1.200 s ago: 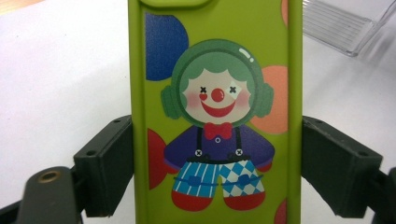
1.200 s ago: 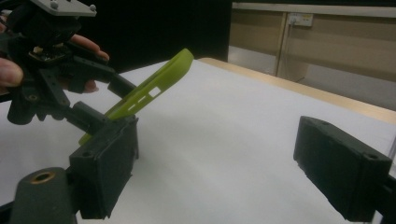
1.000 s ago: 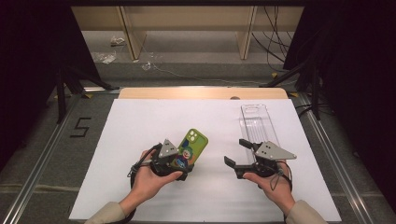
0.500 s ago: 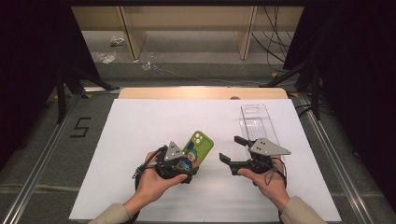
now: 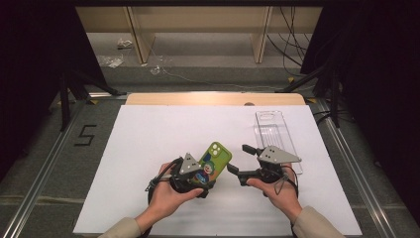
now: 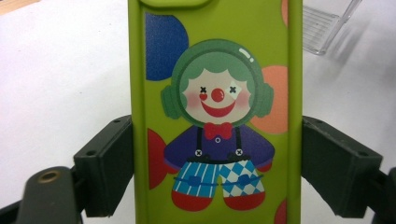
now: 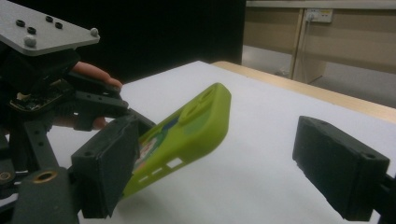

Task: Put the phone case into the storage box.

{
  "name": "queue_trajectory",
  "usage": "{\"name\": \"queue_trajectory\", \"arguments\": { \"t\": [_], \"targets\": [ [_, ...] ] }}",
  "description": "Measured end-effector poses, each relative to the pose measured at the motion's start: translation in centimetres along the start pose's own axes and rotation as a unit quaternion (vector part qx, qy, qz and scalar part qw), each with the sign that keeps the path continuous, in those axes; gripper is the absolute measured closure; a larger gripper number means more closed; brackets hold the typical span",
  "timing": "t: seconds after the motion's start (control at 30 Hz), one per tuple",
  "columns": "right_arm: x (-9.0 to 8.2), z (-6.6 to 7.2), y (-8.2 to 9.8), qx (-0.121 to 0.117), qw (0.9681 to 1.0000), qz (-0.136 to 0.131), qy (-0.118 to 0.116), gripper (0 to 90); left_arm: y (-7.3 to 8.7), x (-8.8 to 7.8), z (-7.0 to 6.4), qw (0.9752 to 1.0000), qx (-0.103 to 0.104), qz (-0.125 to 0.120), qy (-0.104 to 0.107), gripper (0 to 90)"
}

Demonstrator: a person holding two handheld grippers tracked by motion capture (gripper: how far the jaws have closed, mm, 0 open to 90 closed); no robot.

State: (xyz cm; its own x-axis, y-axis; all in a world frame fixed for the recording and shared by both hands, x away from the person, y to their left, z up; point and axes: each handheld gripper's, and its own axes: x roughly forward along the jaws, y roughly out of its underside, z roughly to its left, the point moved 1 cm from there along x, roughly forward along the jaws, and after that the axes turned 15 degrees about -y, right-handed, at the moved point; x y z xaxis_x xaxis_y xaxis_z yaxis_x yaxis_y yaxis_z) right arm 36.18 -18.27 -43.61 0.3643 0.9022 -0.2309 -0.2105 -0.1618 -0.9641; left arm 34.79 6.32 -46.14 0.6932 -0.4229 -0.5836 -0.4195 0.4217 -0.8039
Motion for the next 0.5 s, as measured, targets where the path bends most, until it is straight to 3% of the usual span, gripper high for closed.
{"name": "queue_trajectory", "arguments": {
  "t": [0.5],
  "targets": [
    [1.6,-0.4,-0.2,0.006,0.9999,0.012,-0.002,16.1,-0.4,0.2,-1.1,0.9999,0.006,-0.008,0.007,16.4]
  ]
}}
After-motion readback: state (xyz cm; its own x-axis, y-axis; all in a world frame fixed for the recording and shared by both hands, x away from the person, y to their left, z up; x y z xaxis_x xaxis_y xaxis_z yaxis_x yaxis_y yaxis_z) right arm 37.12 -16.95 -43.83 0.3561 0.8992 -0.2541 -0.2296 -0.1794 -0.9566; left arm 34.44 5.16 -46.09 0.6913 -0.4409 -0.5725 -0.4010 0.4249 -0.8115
